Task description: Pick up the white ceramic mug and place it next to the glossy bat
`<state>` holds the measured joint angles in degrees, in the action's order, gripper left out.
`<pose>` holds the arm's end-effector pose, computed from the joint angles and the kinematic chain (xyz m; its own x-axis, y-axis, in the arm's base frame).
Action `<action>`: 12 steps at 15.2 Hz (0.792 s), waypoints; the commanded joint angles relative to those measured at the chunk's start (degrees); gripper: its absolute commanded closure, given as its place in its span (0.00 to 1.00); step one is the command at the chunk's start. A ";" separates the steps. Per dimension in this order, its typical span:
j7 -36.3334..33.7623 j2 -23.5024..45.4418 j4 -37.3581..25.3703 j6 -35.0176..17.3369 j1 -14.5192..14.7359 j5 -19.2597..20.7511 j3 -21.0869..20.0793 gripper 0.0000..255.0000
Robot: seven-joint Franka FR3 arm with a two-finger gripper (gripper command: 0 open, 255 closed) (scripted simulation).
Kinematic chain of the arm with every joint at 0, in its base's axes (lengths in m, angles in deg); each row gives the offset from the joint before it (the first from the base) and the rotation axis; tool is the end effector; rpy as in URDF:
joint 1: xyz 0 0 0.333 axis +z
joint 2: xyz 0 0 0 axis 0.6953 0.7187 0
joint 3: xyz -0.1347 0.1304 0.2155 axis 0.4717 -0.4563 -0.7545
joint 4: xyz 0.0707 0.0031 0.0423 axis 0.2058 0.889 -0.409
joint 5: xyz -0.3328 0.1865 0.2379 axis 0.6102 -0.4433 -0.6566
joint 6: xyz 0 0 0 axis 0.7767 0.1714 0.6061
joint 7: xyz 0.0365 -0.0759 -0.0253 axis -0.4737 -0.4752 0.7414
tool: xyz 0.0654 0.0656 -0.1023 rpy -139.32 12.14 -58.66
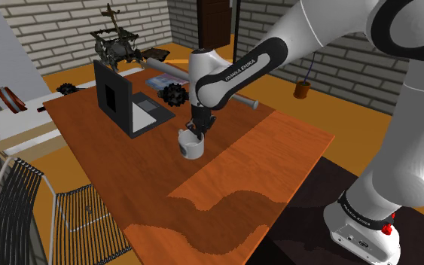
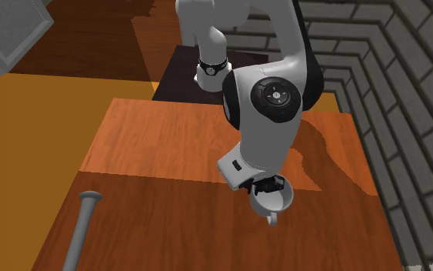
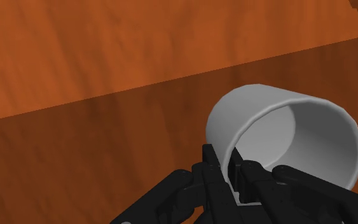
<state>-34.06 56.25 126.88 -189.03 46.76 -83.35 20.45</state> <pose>0.5876 0.2240 0.2220 0.9964 -0.0836 0.0107 -0.0829 -0.9951 -0.0537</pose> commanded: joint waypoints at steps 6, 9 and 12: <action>0.73 -3.17 -1.76 4.80 -0.39 -1.32 -0.44 1.00; 0.98 -4.34 -2.73 6.87 -0.52 -1.79 -0.56 1.00; 1.20 -5.41 -3.81 8.97 -0.62 -2.21 -0.65 1.00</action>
<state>-32.86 51.13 123.46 -180.75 46.13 -85.45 19.84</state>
